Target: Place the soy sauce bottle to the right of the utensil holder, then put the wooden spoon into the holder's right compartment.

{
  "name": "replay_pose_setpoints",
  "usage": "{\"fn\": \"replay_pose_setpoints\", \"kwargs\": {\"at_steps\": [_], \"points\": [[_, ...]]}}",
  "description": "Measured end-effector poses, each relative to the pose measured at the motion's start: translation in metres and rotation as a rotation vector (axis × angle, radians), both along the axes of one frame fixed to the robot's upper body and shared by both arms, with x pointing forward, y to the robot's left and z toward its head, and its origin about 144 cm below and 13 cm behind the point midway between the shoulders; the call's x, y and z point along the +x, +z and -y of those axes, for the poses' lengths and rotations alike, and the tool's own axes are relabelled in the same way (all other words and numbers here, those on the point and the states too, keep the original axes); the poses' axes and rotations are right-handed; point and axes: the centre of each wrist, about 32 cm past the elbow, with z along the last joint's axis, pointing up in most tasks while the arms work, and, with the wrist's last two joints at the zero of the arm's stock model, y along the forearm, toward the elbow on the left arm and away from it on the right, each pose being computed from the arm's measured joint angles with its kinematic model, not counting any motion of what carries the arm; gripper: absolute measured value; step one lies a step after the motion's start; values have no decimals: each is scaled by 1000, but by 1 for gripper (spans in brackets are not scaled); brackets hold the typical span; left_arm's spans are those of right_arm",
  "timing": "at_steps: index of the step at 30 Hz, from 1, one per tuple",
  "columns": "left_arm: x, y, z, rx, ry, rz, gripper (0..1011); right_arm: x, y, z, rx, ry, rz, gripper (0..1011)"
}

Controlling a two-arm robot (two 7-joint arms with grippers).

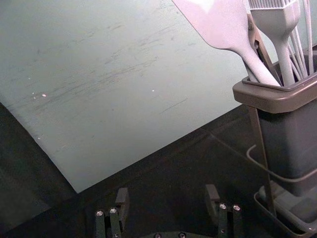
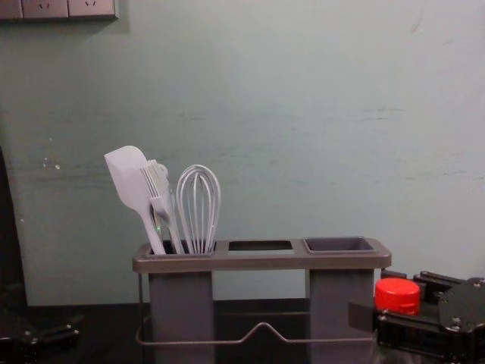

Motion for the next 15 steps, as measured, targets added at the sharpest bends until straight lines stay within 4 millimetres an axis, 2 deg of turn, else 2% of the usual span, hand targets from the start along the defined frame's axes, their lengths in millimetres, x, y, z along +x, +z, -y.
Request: {"fn": "replay_pose_setpoints", "kwargs": {"at_steps": [3,5,6,9,10,15], "points": [[0,0,0,0,0,0,1005,0,0,0,0,0,0,679],[0,0,0,0,0,0,1005,0,0,0,0,0,1,577],[0,0,0,0,0,0,1005,0,0,0,1,0,1,577],[0,0,0,0,0,0,1005,0,0,0,1,0,1,490],[0,0,0,0,0,0,1005,0,0,0,1,0,1,432],[0,0,0,0,0,0,1005,0,0,0,1,1,1,390]]}}
